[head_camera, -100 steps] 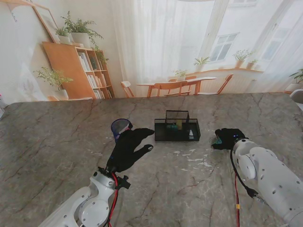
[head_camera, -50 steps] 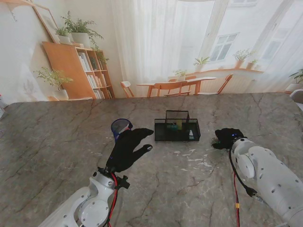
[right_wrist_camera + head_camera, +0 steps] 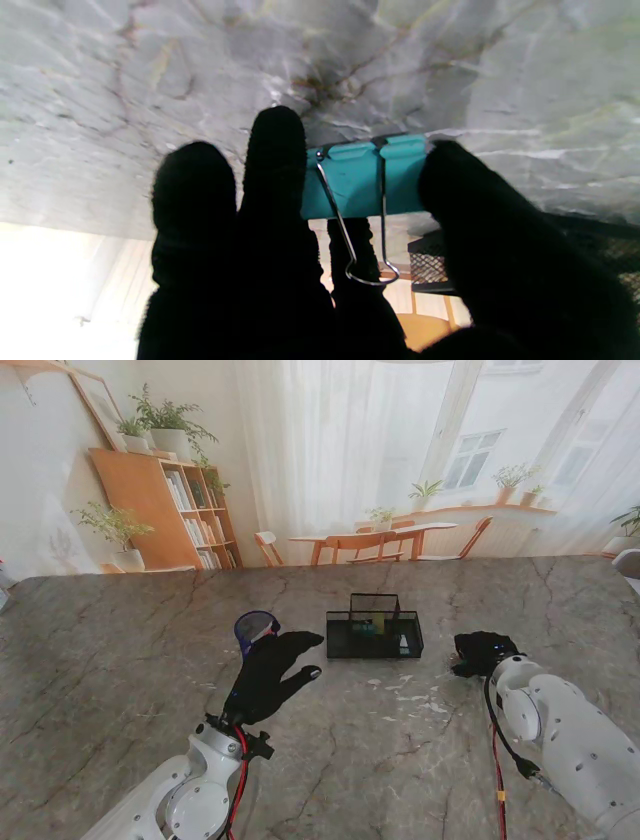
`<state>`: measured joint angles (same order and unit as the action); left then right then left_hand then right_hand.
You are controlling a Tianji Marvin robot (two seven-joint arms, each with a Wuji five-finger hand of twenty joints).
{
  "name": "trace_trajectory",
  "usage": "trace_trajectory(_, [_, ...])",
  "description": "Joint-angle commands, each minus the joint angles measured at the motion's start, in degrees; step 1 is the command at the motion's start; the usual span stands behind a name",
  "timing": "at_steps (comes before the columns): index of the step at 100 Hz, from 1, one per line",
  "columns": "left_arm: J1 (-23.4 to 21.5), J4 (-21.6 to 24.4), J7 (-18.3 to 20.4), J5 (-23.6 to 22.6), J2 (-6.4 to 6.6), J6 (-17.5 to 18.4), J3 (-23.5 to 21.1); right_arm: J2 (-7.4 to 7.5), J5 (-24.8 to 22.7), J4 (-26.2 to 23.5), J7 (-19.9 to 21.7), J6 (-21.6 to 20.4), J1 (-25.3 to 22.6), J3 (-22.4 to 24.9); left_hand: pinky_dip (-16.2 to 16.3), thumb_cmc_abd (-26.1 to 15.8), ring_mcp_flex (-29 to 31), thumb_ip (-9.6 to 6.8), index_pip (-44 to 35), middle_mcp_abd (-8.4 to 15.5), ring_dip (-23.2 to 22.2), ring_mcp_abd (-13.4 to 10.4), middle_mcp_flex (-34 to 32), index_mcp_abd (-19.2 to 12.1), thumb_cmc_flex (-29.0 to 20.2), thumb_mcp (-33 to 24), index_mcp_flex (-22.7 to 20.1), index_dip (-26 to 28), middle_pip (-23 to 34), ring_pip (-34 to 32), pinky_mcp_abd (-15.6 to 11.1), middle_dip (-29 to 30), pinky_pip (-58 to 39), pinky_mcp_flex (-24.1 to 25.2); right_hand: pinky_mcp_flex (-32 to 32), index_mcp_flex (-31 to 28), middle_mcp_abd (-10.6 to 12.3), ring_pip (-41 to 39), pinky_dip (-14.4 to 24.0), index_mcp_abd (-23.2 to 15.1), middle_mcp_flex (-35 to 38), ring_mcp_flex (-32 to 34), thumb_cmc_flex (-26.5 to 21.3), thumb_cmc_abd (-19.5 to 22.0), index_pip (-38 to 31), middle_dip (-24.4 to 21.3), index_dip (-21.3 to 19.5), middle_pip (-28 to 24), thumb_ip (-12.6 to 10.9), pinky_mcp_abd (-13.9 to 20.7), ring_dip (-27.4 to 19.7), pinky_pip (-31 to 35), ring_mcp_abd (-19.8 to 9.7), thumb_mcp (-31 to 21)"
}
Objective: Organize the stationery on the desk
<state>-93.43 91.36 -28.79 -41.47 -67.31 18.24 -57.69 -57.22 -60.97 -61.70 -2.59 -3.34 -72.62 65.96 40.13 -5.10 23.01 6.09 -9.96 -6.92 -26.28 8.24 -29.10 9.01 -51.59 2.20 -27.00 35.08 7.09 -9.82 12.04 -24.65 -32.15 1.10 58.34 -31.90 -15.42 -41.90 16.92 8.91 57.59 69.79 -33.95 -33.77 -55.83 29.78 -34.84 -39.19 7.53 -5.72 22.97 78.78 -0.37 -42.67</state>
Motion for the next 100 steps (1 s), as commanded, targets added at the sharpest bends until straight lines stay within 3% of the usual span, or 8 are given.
trace_trajectory(1, [-0.26,-0.16,-0.22,0.24,-0.17,0.17,0.07,-0.76,1.11,0.41,1.23,1.19,-2.63,0.22,-0.24,-3.92,0.65,-2.15,-0.82,1.47,-0.48,-1.15,-0.24,-1.80,-0.61,0.90,-1.28,0.31,-0.01,-0.54,0.16,-0.44,0.95,0.18,2.43,-1.18,13.36,0.26,-1.26,-2.11,6.82,1.63,-12.42,-2.51,-2.42,-1.10,1.11,-2.45,-0.46,4.28,-0.53,0.19,-1.71,-8.10])
trace_trajectory(55, [-0.87,0.29,-1.43,0.04,-0.35,0.30,-0.26,-4.70,12.59,-11.04,-1.29,12.13,-8.69,7.93,-0.29,-3.93,0.75,-2.15,-0.82,1.38,-0.45,-1.11,-0.23,-1.86,-0.60,0.90,-1.30,0.32,-0.04,-0.50,0.06,-0.42,0.96,0.11,2.91,-4.06,11.76,0.23,-0.85,-2.25,8.99,3.26,-13.30,-4.37,-2.59,-0.06,1.91,-1.29,0.00,2.45,0.71,2.19,-0.12,-9.33])
trace_trajectory(79, [-1.33,0.62,-1.99,0.17,-0.47,0.34,-0.64,-5.75,15.34,-17.19,-2.48,14.32,-10.14,10.26,-0.30,-3.99,0.81,-2.14,-0.82,1.47,-0.44,-1.16,-0.29,-1.91,-0.56,0.91,-1.34,0.32,-0.04,-0.51,0.12,-0.41,0.98,0.05,3.00,-4.66,11.13,0.11,-0.92,-1.98,9.37,3.44,-13.75,-4.61,-2.37,0.27,1.86,-0.76,0.08,1.89,1.07,2.75,0.42,-9.22])
trace_trajectory(100, [-1.79,0.87,-2.16,0.57,-0.56,0.39,-1.17,-6.22,17.04,-21.35,-2.00,14.86,-8.38,9.88,-0.31,-3.98,0.87,-2.15,-0.84,1.53,-0.42,-1.22,-0.39,-1.88,-0.60,0.90,-1.40,0.33,-0.01,-0.49,0.11,-0.42,0.99,0.04,3.01,-4.79,10.66,0.06,-1.14,-1.40,9.24,3.37,-14.34,-4.27,-2.26,0.54,1.61,-0.52,0.02,1.64,1.25,2.95,0.71,-8.73])
